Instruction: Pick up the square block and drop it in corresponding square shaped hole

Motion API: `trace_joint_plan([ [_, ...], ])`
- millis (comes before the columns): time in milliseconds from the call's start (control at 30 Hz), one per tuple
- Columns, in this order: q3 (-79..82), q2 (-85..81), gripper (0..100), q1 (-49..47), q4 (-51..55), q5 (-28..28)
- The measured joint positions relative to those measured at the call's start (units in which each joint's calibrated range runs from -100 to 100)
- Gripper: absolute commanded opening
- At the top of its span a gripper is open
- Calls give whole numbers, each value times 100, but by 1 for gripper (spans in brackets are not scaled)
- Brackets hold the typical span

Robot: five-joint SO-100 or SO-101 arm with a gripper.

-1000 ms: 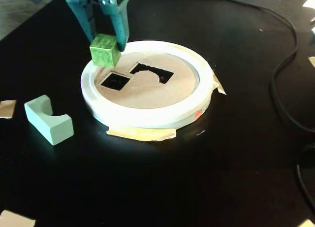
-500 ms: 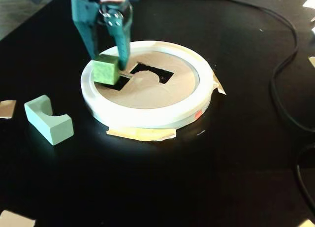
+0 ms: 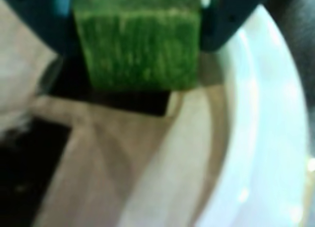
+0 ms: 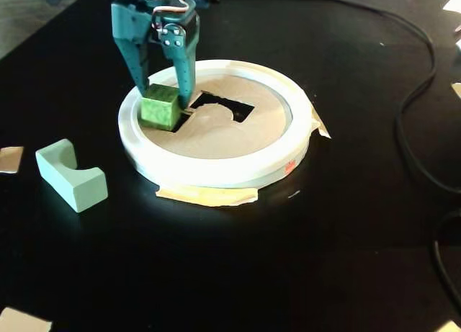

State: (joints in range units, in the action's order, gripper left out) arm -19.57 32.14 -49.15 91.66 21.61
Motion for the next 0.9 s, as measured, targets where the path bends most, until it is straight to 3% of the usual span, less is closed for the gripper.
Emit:
trace_joint_plan([
  [100,0,0,43,0,-68,0],
  [233,10,18,69,0,-68,0],
  [333,10,18,77,0,-68,0],
  [900,49,-508,78,160,-68,0],
])
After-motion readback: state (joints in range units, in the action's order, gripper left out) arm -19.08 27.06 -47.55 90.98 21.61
